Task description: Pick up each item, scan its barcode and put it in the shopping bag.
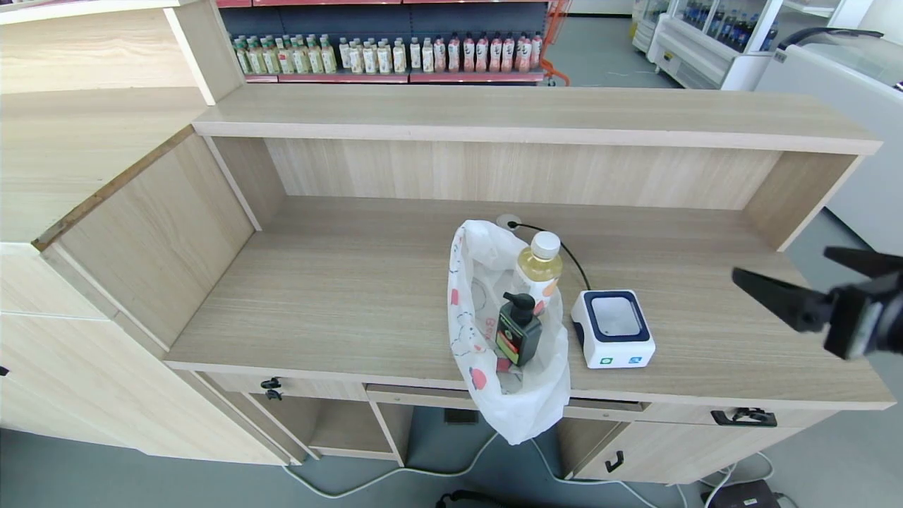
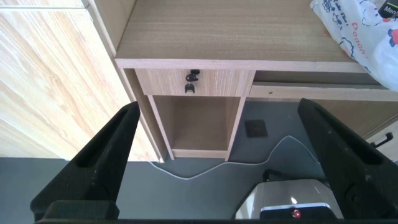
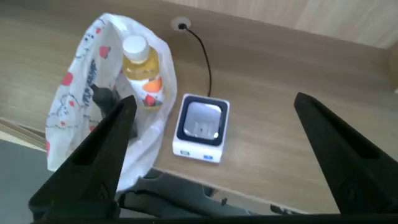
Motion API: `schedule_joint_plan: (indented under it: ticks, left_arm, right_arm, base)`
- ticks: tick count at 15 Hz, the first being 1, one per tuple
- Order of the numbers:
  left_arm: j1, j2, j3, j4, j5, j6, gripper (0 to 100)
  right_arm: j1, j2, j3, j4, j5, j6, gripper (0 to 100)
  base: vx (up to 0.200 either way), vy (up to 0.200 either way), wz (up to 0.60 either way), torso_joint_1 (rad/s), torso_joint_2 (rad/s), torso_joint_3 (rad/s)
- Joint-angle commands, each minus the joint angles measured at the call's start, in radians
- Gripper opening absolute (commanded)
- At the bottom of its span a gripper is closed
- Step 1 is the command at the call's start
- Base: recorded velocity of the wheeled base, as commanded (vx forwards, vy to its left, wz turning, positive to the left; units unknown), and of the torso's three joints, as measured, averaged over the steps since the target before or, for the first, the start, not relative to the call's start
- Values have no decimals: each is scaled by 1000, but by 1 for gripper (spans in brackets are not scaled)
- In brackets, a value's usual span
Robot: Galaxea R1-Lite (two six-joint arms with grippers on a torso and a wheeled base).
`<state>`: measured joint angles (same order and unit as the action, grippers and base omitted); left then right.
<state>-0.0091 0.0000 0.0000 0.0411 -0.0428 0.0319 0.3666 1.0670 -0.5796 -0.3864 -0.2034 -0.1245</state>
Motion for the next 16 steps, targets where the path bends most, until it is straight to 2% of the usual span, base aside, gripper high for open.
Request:
schedule_joint_plan:
  ticks: [1,3,5,6,9,11,14,16]
  left_arm:
    - [0,2,0,0,0,0,100]
    - [0,2,0,0,0,0,100]
    - [0,2,0,0,0,-1,100]
    - [0,2,0,0,0,0,100]
    - [0,2,0,0,0,0,100]
    - [0,2,0,0,0,0,100]
    - [0,2,0,0,0,-1,100]
    - [0,2,0,0,0,-1,100]
  right_arm:
    - [-5,-432,293,121,-76,-4,100]
    - [-2,-584,299,331,-73,19,100]
    - [18,-621,302,360,-62,78,100]
    - [-6,-647,320,351,-13,88,100]
    - [-201,-707,346,350,225,106,100]
    - [-319,-780,402,351,334,95,100]
    - [-370,-949,547,351,314,77,100]
    - [-365,-1067,580,343,288,80,100]
  base:
    - [0,0,0,0,0,0]
    - [0,0,0,0,0,0]
    - [0,0,0,0,0,0]
    - [0,0,0,0,0,0]
    - [0,0,0,0,0,0]
    - [0,0,0,0,0,0]
    - [0,0,0,0,0,0]
    - [0,0,0,0,0,0]
